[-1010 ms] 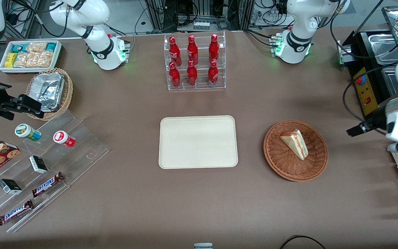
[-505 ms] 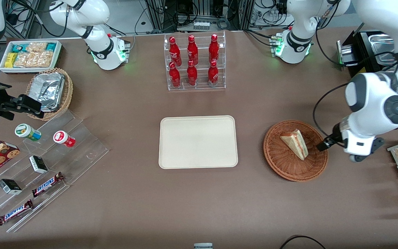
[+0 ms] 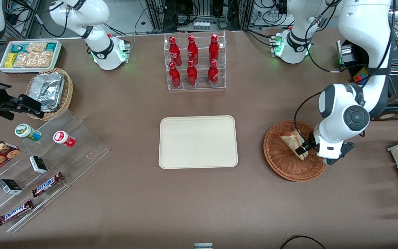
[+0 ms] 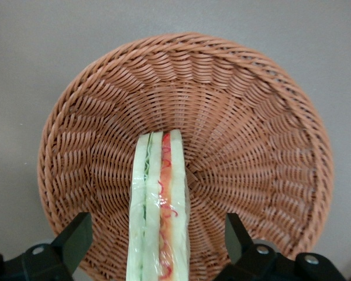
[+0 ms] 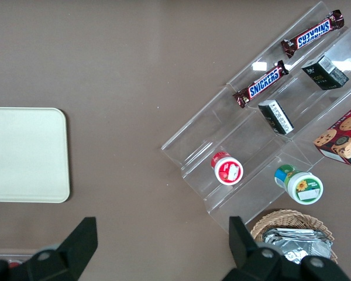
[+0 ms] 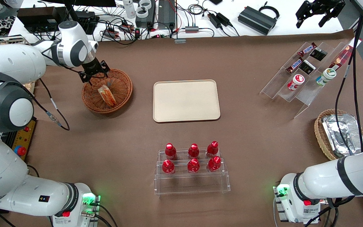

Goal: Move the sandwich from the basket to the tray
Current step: 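Close the left gripper on the wrapped sandwich wedge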

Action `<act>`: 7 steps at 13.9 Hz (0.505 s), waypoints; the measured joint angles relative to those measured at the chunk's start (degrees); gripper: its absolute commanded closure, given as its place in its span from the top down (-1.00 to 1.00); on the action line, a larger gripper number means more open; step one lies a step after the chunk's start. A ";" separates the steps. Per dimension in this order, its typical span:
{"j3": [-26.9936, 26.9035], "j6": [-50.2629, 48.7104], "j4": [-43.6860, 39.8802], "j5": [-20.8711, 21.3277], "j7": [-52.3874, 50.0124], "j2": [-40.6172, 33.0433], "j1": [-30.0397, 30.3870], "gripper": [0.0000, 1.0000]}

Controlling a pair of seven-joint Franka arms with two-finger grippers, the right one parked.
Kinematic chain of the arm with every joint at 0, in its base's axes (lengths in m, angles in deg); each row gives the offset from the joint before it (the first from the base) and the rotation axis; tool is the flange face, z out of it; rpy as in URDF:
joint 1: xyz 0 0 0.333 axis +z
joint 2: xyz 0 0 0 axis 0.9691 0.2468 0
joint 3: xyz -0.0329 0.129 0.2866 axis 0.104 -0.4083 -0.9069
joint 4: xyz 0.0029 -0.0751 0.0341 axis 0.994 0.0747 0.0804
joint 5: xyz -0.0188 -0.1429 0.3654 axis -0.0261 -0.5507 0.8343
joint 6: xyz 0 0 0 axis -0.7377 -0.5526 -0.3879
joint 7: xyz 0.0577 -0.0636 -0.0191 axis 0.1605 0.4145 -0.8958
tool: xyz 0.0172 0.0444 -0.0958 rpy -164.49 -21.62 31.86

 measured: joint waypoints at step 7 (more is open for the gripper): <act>0.23 5.49 4.17 -0.01 -2.02 -0.12 -0.67 1.00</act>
